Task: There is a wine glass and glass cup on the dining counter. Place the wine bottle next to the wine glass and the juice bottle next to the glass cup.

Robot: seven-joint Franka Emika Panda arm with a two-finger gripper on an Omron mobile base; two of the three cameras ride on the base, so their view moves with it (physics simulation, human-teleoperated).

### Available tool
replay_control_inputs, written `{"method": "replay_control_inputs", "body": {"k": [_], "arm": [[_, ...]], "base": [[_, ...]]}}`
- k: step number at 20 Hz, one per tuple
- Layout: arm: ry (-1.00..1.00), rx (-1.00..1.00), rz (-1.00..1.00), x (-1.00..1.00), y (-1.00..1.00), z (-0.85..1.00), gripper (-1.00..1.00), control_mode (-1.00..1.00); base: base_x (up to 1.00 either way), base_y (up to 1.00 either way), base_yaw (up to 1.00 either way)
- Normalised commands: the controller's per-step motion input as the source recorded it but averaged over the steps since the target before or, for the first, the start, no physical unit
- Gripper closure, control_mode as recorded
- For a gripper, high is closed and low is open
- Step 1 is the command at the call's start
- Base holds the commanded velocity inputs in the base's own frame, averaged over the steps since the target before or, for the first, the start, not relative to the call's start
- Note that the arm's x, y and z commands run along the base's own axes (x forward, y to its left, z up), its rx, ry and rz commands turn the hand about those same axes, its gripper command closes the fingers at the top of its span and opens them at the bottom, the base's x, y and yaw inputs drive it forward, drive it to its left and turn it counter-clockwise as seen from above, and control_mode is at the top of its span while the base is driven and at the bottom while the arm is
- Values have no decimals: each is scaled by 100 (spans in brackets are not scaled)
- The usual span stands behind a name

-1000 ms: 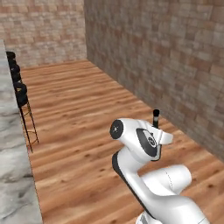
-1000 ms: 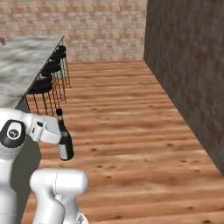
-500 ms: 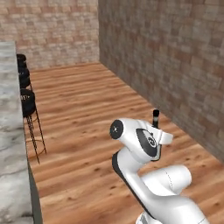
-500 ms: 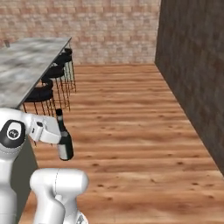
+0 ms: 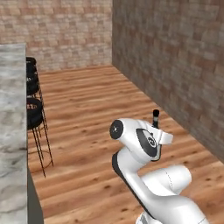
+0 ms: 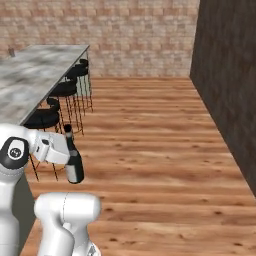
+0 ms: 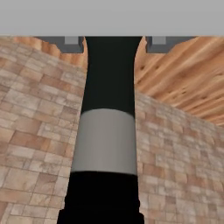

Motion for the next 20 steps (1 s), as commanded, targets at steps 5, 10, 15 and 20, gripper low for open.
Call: {"method": "replay_control_inputs", "body": {"k": [5,10,15,20], "arm": [[0,0,0,0,0,0,100,100],[0,0,0,0,0,0,100,100],[0,0,0,0,0,0,100,100],[0,0,0,0,0,0,100,100]], "base": [[81,-18,16],[80,-21,15],[79,-22,15],[79,-22,15]]}}
